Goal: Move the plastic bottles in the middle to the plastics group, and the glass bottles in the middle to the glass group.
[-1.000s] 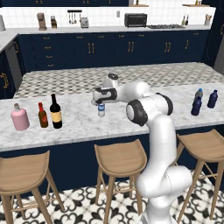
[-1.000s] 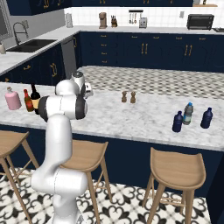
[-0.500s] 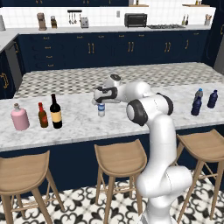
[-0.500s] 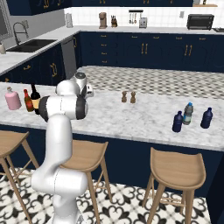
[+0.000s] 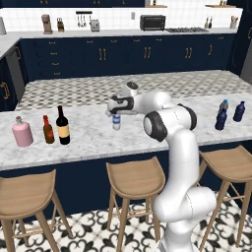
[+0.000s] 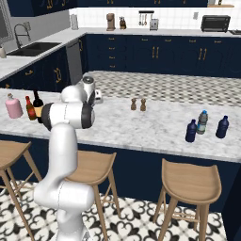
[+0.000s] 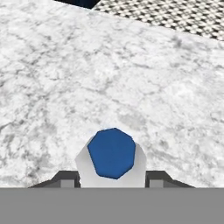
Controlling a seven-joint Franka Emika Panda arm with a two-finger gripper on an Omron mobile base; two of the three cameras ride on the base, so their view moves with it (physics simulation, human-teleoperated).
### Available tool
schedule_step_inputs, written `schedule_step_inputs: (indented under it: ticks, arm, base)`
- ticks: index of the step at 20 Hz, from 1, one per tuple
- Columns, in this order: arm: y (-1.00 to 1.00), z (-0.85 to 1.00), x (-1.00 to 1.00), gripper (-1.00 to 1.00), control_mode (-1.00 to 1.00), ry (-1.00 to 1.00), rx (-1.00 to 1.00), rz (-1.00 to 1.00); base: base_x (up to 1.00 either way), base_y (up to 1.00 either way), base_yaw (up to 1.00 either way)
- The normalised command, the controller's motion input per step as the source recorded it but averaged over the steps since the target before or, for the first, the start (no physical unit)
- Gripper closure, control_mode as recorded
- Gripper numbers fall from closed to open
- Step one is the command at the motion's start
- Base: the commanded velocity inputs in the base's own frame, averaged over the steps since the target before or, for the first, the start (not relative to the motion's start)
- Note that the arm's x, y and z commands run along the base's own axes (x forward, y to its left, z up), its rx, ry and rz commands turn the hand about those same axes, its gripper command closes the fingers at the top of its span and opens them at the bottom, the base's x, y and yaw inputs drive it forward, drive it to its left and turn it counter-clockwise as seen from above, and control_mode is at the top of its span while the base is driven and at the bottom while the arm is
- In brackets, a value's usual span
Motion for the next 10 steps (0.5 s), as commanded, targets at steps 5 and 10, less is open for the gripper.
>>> schedule_step_inputs:
  ticks: [5,10]
  arm:
    - [-0.55,0.33,-0.11,1.0,-1.0,0.0,0.02,-0.11]
    - [-0.78,0.3,-0.19,1.0,-1.0,0.0,0.04,-0.12]
  base:
    - [0.0,0.0,0.0]
    - [0.0,0.0,0.0]
